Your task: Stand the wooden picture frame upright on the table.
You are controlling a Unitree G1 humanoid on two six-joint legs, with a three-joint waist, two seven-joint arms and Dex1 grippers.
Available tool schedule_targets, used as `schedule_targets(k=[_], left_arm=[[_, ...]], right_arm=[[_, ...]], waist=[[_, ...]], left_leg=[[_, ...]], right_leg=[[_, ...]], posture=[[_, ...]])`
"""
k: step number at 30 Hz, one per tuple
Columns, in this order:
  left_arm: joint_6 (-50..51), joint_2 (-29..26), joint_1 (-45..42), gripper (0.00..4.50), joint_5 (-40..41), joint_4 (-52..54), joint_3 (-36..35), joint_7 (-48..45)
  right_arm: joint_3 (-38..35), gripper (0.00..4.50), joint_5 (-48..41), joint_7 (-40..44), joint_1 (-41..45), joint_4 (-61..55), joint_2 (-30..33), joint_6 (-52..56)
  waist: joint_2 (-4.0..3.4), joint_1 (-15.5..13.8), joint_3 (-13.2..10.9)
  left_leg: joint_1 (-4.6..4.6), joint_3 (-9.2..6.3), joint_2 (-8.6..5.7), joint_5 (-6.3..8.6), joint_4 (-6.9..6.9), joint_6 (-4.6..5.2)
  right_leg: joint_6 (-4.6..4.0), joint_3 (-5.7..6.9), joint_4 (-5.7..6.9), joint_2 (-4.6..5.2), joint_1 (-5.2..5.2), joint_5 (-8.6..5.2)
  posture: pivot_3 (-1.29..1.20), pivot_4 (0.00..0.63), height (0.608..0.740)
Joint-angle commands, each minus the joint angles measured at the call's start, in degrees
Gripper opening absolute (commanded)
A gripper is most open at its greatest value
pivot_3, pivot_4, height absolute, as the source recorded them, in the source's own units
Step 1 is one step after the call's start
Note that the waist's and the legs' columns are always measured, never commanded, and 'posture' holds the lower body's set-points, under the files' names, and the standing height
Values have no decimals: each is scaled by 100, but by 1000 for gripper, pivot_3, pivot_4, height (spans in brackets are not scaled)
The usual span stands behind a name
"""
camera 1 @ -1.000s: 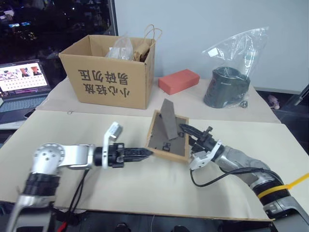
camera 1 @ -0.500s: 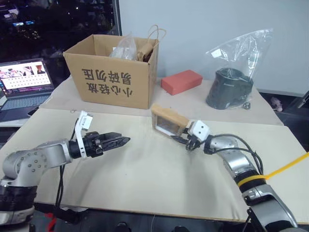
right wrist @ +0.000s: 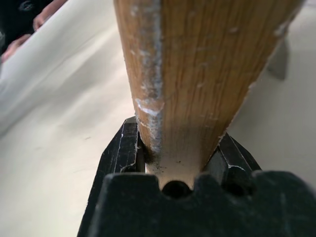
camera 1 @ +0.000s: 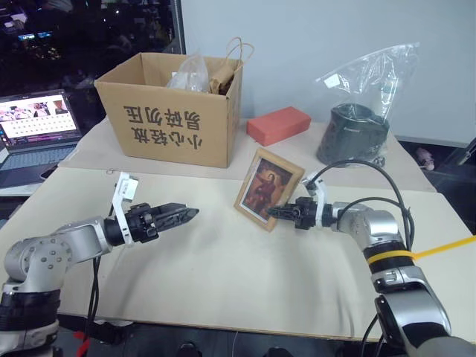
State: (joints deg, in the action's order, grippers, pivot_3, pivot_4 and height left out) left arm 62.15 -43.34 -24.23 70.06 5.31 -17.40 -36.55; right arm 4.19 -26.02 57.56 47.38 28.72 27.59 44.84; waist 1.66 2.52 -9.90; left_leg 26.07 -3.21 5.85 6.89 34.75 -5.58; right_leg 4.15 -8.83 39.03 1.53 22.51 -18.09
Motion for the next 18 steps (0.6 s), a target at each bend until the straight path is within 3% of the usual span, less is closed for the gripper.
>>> schedule_targets(k=[1,7,16,18], left_arm=[[158,-50,-259,4500,180,-63,-248,93],[392,236,-901,4500,960,-805,-790,812],[372,308,-994,4500,699,-701,-607,848],[315,303,-1013,4500,539,-676,-520,736]], right_arm=[[277,1200,84,465,9,22,131,394],[581,1200,85,942,-183,-330,265,641],[431,1200,246,722,-512,-723,228,298],[278,2202,120,708,-570,-877,276,489]], waist=[[0,0,0],[1,-3,1],[1,40,2],[1,33,2]], left_leg=[[0,1,0,0,0,0],[0,-4,0,0,-1,0],[-3,-6,0,0,-3,0],[-4,-5,0,0,-2,0]], right_leg=[[0,0,-1,1,-1,0],[0,5,-1,0,-3,0],[-1,6,-1,0,-6,1],[-1,6,-1,0,-7,1]], posture=[[0,150,701],[0,150,701],[0,150,701],[0,150,701]])
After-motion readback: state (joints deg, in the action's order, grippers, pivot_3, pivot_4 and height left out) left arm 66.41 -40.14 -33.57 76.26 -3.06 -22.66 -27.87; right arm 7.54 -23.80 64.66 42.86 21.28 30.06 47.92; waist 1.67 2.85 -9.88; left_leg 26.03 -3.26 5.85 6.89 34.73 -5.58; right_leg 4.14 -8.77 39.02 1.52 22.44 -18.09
